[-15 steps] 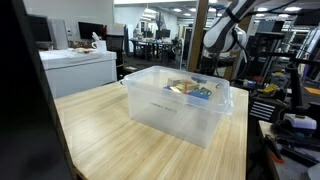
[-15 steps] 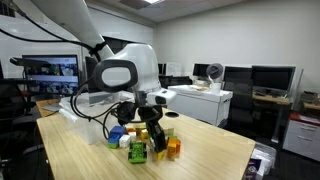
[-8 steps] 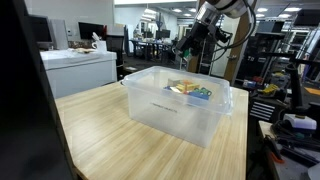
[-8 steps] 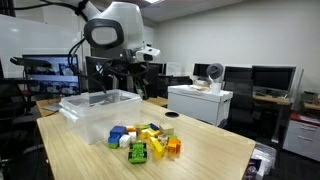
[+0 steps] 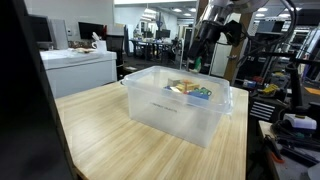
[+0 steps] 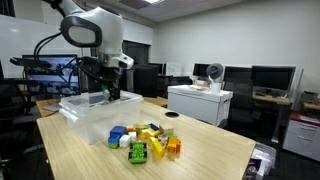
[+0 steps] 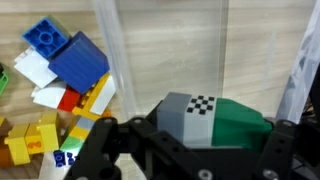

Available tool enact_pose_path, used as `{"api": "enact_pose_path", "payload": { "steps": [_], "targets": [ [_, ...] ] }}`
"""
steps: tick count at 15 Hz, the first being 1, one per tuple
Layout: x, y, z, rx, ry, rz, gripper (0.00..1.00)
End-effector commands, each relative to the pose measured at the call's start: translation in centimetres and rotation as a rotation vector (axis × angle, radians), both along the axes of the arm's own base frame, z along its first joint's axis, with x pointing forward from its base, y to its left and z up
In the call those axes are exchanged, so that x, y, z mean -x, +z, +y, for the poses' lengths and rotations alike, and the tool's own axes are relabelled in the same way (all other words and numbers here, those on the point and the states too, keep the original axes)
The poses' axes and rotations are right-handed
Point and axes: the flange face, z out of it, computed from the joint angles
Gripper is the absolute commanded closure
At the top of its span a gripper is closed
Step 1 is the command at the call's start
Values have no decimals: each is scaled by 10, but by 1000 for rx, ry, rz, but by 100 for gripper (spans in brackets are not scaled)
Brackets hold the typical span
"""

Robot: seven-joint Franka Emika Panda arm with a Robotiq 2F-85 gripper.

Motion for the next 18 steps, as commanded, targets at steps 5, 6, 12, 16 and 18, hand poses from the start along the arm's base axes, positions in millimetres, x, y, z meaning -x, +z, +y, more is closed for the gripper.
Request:
{"api": "enact_pose_path", "payload": {
  "steps": [5,6,12,16,18],
  "targets": [
    [22,-17,12,-1,86,58,0],
    [20,-16,11,-5,82,56,0],
    [-10,8,-9,-20,-4,-17,0],
    [-46,38,-59,-16,-151,-119,0],
    [-57,39,-96,20,-238,-148,0]
  ]
}}
